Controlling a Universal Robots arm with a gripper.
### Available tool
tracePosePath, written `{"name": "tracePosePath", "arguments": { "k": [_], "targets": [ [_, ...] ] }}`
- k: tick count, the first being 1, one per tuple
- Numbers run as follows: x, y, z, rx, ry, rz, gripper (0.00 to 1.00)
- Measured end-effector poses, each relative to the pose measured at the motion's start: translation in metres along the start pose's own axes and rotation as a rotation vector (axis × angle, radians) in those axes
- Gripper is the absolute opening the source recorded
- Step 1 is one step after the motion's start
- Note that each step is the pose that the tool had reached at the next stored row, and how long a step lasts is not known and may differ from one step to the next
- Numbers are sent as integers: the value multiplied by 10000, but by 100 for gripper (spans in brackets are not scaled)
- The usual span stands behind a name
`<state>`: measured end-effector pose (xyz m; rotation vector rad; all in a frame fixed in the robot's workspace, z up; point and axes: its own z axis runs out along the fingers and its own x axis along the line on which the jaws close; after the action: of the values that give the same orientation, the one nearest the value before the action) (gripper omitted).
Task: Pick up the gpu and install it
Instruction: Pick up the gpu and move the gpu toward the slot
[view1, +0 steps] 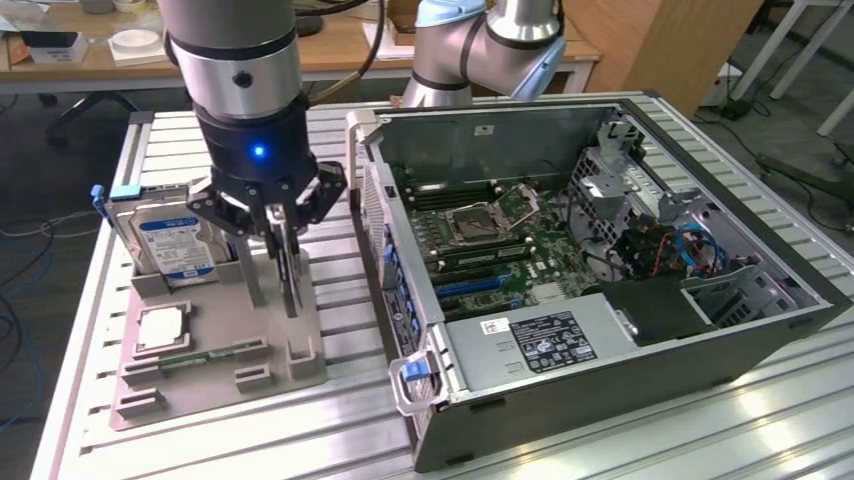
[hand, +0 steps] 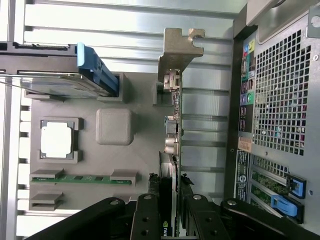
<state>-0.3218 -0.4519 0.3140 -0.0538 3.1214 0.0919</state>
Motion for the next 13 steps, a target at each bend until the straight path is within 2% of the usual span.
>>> {"name": "tracePosePath", "arguments": {
  "k": [13],
  "targets": [
    [-2, 6, -112, -1, -1, 0, 26]
  ]
}}
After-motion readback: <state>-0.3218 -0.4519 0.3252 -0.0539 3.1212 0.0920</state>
